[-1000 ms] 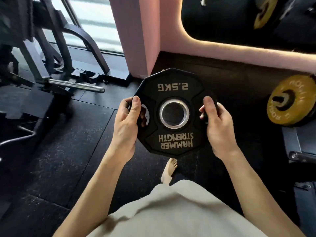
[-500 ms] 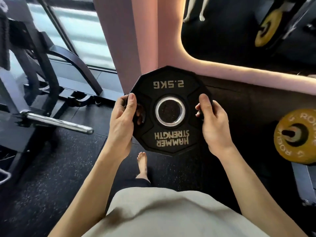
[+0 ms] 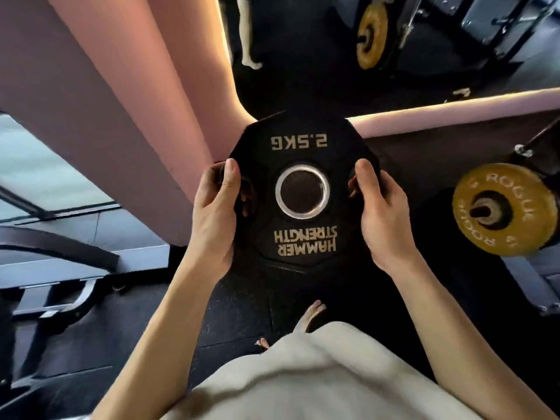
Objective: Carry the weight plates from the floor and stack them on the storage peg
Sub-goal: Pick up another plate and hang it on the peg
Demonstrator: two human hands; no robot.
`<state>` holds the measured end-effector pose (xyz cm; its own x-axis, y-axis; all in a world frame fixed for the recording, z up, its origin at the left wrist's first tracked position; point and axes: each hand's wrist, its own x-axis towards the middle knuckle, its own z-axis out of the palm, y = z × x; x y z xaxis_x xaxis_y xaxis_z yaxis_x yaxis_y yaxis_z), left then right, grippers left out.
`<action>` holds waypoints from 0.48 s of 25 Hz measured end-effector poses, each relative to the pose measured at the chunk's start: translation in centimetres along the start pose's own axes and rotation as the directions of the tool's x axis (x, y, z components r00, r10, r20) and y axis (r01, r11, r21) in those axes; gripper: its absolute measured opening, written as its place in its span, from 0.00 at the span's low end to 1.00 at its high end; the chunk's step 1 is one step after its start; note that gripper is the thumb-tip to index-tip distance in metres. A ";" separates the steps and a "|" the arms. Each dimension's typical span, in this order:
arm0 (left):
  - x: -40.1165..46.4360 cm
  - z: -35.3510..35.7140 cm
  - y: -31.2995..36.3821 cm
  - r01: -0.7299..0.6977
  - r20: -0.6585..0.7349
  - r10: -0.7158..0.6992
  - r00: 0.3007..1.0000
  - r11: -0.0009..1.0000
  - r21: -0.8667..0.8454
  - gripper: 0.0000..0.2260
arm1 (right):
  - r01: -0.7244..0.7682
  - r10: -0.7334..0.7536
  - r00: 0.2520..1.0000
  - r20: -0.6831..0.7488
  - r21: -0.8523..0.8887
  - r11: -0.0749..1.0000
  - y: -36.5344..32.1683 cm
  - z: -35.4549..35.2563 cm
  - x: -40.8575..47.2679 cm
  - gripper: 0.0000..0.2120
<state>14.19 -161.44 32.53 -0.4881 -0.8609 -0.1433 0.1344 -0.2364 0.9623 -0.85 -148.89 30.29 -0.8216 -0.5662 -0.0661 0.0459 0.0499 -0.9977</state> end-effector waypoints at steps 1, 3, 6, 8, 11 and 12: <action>2.4 1.2 0.1 0.013 0.038 -0.013 0.999 1.000 0.010 0.09 | -0.005 0.006 0.999 -0.034 0.024 1.000 -0.1 -0.2 1.9 0.16; 6.8 4.4 -0.1 0.036 0.117 -0.036 0.993 0.999 0.006 0.09 | -0.004 0.010 0.993 -0.116 0.054 0.999 -0.2 -1.2 6.0 0.16; 12.5 9.6 -0.7 0.040 0.213 -0.047 0.976 0.999 0.033 0.09 | -0.003 0.015 0.977 -0.211 0.057 0.998 -0.8 -3.6 11.2 0.15; 15.8 13.8 -0.8 0.068 0.280 -0.085 0.956 0.995 0.069 0.09 | -0.010 0.025 0.954 -0.299 0.053 0.999 -1.5 -5.9 14.4 0.16; 20.1 20.7 -1.1 0.051 0.380 -0.088 0.921 0.993 0.107 0.09 | 0.010 -0.007 0.887 -0.461 0.005 1.000 -2.3 -9.9 18.9 0.18; 21.1 22.8 -1.1 0.027 0.419 -0.079 0.905 0.991 0.128 0.10 | 0.014 -0.018 0.862 -0.507 -0.011 1.000 -2.6 -11.0 20.0 0.20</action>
<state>-15.95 -169.09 33.69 -0.8133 -0.5716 -0.1084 0.0101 -0.2001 0.9797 -23.67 -151.25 31.74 -0.9969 -0.0716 -0.0314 0.0277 0.0513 -0.9983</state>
